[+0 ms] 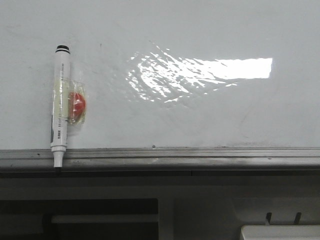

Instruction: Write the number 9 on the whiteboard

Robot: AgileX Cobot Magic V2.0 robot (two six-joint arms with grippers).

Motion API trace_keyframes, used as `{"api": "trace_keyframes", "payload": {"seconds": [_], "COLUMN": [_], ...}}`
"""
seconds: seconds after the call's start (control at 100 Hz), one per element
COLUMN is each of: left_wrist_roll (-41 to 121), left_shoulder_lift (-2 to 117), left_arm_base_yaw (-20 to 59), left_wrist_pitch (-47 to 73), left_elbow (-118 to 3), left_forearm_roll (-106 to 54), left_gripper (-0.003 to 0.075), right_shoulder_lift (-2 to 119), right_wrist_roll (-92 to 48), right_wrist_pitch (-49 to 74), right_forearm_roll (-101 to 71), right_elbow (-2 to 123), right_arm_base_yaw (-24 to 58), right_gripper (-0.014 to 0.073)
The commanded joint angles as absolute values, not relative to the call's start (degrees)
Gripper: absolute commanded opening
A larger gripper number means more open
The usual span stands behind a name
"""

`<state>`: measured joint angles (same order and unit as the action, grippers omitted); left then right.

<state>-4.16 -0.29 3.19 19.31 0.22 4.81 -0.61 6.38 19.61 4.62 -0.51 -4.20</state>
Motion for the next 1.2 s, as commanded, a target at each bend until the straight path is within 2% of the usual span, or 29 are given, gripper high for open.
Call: {"api": "trace_keyframes", "payload": {"seconds": [0.0,0.8,1.02,1.19], "left_wrist_roll": [-4.2,-4.2,-4.2,-4.2], "left_shoulder_lift": [-1.8,-1.8,-1.8,-1.8], "left_arm_base_yaw": [3.6,3.6,3.6,3.6], "left_wrist_pitch": [16.4,15.2,15.1,14.2], "left_elbow": [2.7,2.7,2.7,2.7], "left_forearm_roll": [4.4,6.0,12.0,11.8], "left_gripper": [-0.002,-0.002,-0.002,-0.002], "right_shoulder_lift": [-1.4,-1.4,-1.4,-1.4], "right_wrist_roll": [5.9,5.9,5.9,5.9], "right_wrist_pitch": [18.2,18.2,18.0,13.5], "right_forearm_roll": [4.9,5.0,4.9,4.9], "right_elbow": [-2.1,-2.1,-2.1,-2.1], "right_arm_base_yaw": [-4.5,-4.5,-4.5,-4.5], "right_gripper": [-0.0069,-0.0069,-0.0069,-0.0069]}}
